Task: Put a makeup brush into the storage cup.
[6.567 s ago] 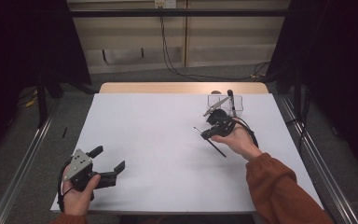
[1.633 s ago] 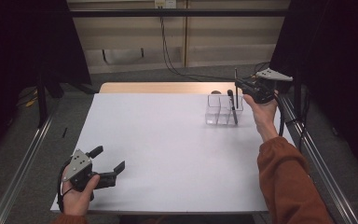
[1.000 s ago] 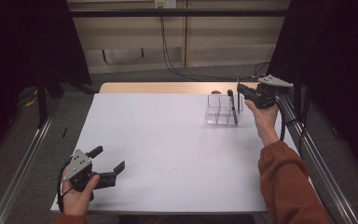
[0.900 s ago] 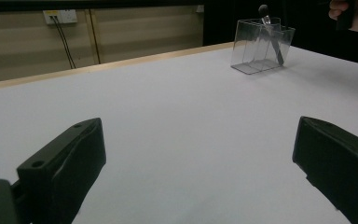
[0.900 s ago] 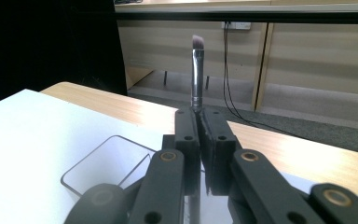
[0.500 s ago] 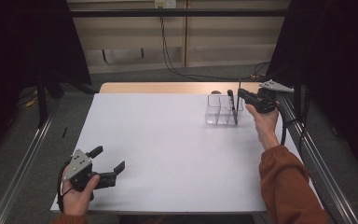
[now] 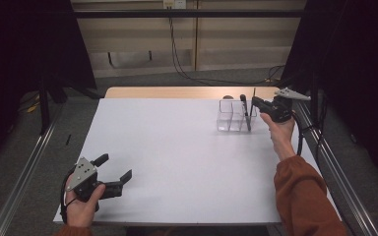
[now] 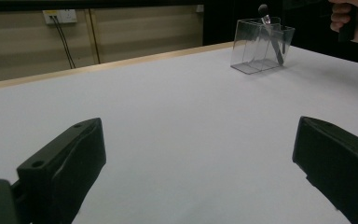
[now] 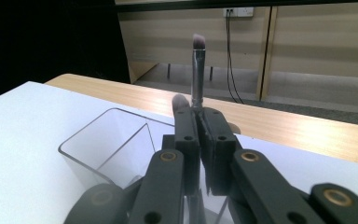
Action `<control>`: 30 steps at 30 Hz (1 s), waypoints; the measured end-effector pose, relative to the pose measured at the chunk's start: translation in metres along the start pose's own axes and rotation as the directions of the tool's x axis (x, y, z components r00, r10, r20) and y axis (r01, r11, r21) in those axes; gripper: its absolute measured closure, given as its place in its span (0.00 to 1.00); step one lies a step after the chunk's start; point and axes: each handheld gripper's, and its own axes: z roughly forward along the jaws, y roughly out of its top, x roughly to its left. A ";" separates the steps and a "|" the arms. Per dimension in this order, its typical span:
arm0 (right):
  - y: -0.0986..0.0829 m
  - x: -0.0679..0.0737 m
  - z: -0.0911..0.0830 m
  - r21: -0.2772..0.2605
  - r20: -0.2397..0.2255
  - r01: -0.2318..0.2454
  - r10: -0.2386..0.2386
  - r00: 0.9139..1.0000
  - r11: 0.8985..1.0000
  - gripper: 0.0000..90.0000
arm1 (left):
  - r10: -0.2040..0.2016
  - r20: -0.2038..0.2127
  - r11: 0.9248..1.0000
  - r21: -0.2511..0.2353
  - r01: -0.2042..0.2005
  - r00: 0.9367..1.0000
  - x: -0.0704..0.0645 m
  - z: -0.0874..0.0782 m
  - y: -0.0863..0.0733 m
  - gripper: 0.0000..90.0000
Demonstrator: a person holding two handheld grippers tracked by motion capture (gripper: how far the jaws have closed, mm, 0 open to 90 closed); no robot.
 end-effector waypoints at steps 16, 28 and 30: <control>-0.003 0.000 0.003 0.007 -0.026 -0.015 0.015 1.000 1.000 0.85 | -0.002 0.004 1.000 0.001 0.002 1.000 0.000 0.001 0.000 0.03; -0.004 0.002 0.003 0.016 -0.064 -0.020 0.021 0.998 1.000 0.56 | -0.010 0.001 1.000 0.009 0.010 1.000 0.000 0.006 0.000 0.03; -0.005 0.002 0.003 0.016 -0.071 -0.021 0.022 0.997 1.000 0.48 | -0.009 0.000 1.000 0.008 0.009 1.000 0.000 0.006 0.000 0.03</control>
